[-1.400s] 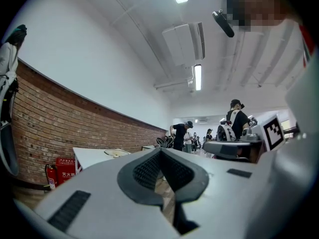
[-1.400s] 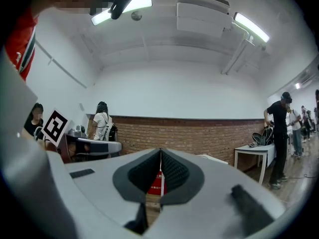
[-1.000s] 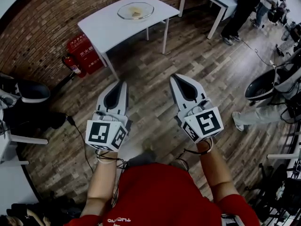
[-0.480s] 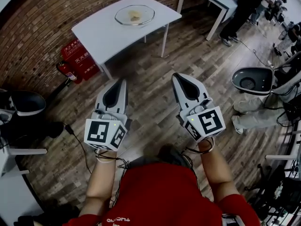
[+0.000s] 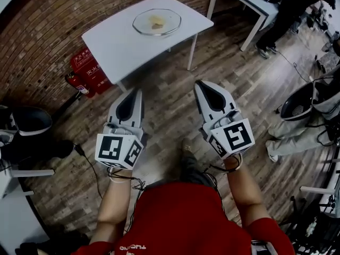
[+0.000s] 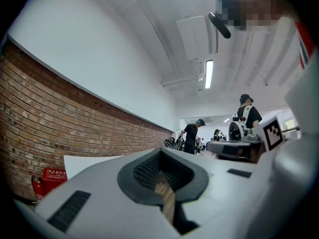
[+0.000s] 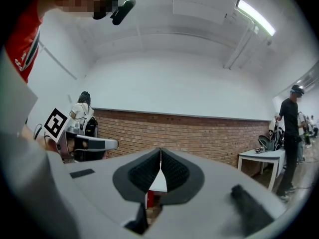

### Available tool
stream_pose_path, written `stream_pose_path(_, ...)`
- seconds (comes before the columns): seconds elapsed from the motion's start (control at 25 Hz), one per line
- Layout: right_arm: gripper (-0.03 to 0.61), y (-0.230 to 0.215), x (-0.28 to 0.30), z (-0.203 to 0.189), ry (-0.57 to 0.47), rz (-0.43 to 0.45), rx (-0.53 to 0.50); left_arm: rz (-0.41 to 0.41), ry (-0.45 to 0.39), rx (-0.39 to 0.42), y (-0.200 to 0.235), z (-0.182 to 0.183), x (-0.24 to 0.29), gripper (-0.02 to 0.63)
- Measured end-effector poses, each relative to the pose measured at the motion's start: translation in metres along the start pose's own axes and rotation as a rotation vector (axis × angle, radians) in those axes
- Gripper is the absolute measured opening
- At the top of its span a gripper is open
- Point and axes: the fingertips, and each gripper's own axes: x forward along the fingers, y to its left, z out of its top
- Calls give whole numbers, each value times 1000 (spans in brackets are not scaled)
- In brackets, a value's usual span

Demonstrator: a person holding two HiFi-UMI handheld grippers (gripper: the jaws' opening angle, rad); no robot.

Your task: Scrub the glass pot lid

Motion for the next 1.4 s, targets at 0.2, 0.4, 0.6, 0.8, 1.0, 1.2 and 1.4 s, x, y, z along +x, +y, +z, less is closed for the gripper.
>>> stream_pose_path(0.2, 29, -44, 47, 2, -19, 39, -6, 38, -9, 8, 19, 2, 56, 17)
stream_pose_path(0.4, 29, -89, 93, 1, -29, 93, -17, 85, -18, 17, 33, 4, 114, 17)
stream_pose_path(0.6, 29, -133, 131, 4, -51, 142, -20, 137, -26, 27, 45, 7, 168, 17)
stream_pose_path(0.8, 29, -169, 161, 2, -67, 178, -15, 183, -30, 31, 53, 9, 209, 17)
stream_pose_path(1.0, 29, -192, 181, -1, -70, 197, -9, 212, -28, 31, 61, 8, 234, 17)
stream_pose_path(1.2, 31, -206, 207, -10, -53, 209, -10, 240, -19, 27, 81, 0, 255, 17)
stream_pose_path(1.4, 31, -220, 240, -20, -40, 219, -26, 253, -28, 24, 105, -6, 285, 17)
